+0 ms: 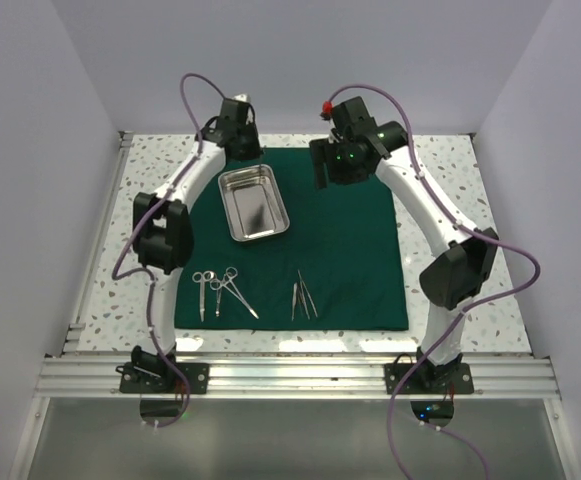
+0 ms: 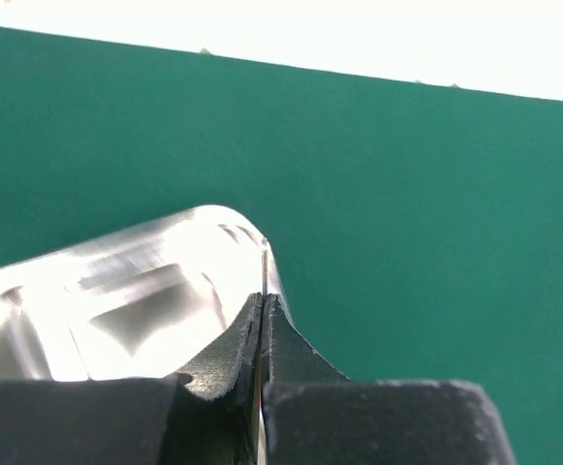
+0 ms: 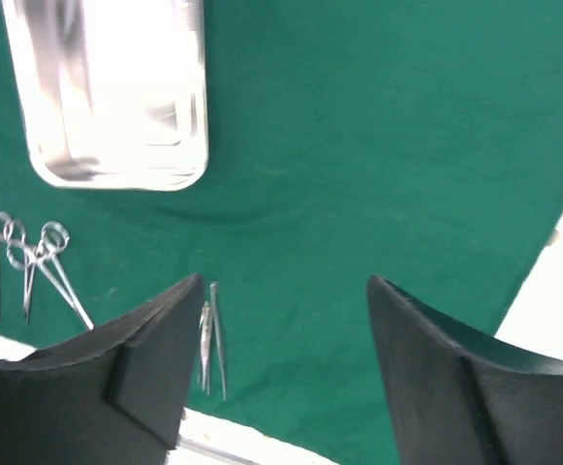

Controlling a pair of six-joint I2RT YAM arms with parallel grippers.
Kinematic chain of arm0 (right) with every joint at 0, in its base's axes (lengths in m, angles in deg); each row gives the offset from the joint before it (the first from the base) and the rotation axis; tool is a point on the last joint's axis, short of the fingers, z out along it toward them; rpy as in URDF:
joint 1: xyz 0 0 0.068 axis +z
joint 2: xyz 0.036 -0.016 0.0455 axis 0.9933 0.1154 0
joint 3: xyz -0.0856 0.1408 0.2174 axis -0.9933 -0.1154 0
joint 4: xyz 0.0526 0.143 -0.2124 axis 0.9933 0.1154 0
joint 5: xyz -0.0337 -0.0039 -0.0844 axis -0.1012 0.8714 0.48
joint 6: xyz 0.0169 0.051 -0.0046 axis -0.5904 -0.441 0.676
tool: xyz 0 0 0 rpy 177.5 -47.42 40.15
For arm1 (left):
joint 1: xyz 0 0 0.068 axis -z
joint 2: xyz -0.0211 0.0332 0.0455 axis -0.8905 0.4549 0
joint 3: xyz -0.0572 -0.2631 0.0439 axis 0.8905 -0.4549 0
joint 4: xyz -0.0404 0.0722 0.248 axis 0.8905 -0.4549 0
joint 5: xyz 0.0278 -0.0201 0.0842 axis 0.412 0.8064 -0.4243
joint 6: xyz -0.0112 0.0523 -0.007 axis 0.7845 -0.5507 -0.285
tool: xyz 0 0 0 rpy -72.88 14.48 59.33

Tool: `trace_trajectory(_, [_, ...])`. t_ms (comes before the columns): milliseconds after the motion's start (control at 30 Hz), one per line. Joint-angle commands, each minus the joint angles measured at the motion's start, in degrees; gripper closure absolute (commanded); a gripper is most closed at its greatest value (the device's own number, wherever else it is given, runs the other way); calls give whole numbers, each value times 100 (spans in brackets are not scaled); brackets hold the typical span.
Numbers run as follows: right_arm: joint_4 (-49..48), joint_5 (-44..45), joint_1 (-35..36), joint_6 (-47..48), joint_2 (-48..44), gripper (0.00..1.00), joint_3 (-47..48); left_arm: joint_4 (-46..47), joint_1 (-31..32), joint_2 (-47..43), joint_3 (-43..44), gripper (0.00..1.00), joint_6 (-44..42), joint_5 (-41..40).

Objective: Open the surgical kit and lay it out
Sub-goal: Pick up the medical item from the container, then place the medical item in the surgical kit.

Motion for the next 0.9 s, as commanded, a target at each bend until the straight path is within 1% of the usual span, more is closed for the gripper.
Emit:
trace_trajectory(0, [143, 410, -544, -243, -453, 30, -17, 435, 554, -1010, -736, 100, 278, 388])
trace_trajectory(33, [143, 402, -659, -287, -523, 31, -79, 846, 677, -1196, -1313, 100, 461, 484])
trace_trajectory(67, [134, 393, -747, -349, -689, 31, -141, 1102, 939, -1371, -1623, 100, 585, 546])
trace_trajectory(100, [160, 410, -879, -375, -760, 27, -272, 1409, 1090, -1704, -1948, 100, 708, 625])
trace_trajectory(133, [169, 419, -897, -393, -848, 22, -351, 2056, 1213, -1846, -2578, 100, 1022, 730])
trace_trajectory(167, [161, 437, -915, -393, -936, 15, -456, 2393, 1467, -1987, -2915, 100, 1234, 792])
trace_trajectory(200, [143, 463, -915, -419, -1145, 2, -692, 3424, 1582, -2215, -3301, 100, 1784, 932])
trace_trajectory(233, [126, 489, -915, -446, -1278, 1, -825, 3834, 1653, -2287, -3993, 100, 2086, 1168])
trace_trajectory(267, [108, 533, -915, -481, -1410, 1, -966, 4178, 1776, -2348, -4295, 100, 2376, 1205])
trace_trajectory(300, [99, 586, -906, -498, -1698, 1, -1237, 4929, 1855, -2392, -4577, 100, 2831, 1249])
trace_trajectory(333, [108, 691, -924, -499, -1840, 1, -1362, 5163, 1925, -2393, -4980, 100, 3027, 1241])
trace_trajectory(400, [108, 814, -915, -516, -2287, 1, -1747, 5654, 2215, -2332, -5238, 100, 3335, 1197])
trace_trajectory(500, [90, 876, -924, -569, -2658, 1, -2231, 5640, 2716, -2226, -5370, 100, 3441, 846])
trace_trajectory(567, [82, 824, -924, -613, -2922, 1, -2417, 5876, 3014, -2200, -5659, 100, 3635, 530])
trace_trajectory(600, [64, 789, -915, -613, -3001, 1, -2574, 6191, 3094, -2191, -5791, 100, 3853, 407])
trace_trajectory(633, [64, 771, -924, -622, -3106, 1, -2637, 6289, 3165, -2182, -5949, 100, 3951, 232])
trace_trajectory(700, [99, 806, -915, -613, -3204, 1, -2786, 6282, 3314, -2129, -5951, 100, 4092, 143])
trace_trajectory(767, [134, 832, -915, -604, -3318, 1, -2874, 6037, 3525, -2190, -5854, 100, 4119, -199])
trace_trajectory(800, [143, 832, -906, -613, -3353, 1, -2970, 5670, 3630, -2217, -5802, 100, 4119, -374])
trace_trajectory(867, [134, 824, -898, -639, -3424, 1, -3094, 5282, 3894, -2287, -5679, 100, 4171, -735])
